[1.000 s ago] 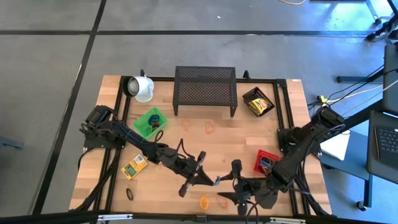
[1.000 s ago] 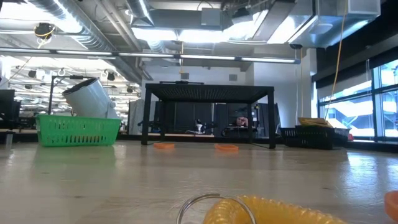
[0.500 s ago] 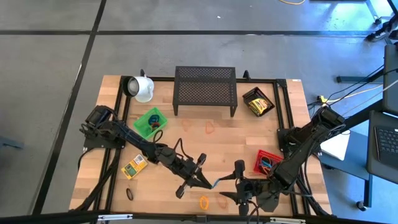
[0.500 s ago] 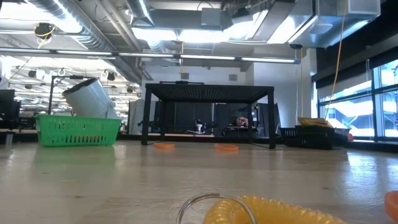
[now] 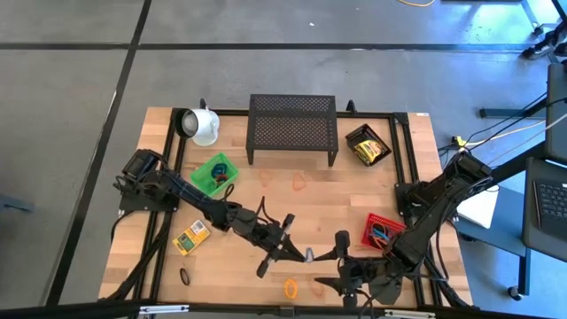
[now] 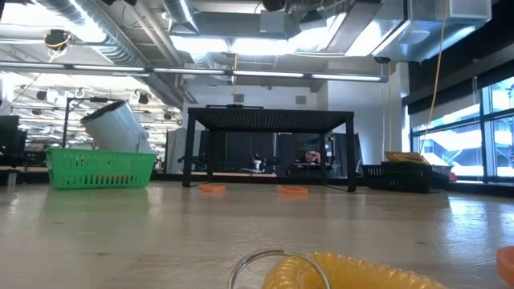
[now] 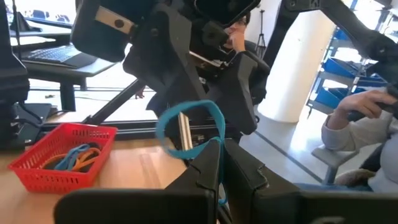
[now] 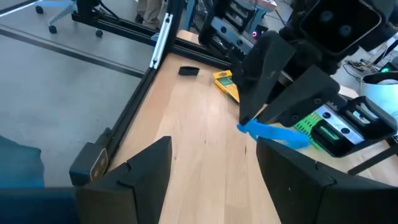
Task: Pick & Place Office Desk Supplies
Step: Put the blue rubber band into the red bin
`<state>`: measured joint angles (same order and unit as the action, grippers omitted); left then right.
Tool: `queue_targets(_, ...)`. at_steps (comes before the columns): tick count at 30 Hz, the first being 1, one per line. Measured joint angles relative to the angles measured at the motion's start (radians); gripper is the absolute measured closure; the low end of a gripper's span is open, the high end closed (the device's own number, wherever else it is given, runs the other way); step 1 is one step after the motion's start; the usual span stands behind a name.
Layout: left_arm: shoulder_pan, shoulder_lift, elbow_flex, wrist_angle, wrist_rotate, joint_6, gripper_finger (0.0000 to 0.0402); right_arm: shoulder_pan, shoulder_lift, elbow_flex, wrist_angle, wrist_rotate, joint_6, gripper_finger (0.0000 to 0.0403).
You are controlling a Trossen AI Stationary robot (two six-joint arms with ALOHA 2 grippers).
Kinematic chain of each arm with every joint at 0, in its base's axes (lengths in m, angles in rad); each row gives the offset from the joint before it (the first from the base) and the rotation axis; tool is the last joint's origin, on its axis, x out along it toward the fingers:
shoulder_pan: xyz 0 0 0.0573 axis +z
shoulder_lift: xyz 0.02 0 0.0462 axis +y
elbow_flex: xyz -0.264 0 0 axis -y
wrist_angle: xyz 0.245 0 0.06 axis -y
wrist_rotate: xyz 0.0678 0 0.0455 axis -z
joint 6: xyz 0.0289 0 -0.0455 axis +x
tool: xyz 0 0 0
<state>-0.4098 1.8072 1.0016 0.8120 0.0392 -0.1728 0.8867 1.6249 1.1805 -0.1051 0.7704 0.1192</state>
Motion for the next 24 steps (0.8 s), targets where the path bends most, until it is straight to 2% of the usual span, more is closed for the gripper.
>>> queue_targets(17,-0.001,0.000,0.000,-0.009,0.027,-0.050,0.0393,-0.006,0.000,0.002,0.000,0.048,-0.015,0.0167)
queue_targets(24,-0.001,0.000,0.000,0.000,0.018,-0.051,0.0393,-0.069,0.016,0.002,0.016,0.022,0.006,0.0167)
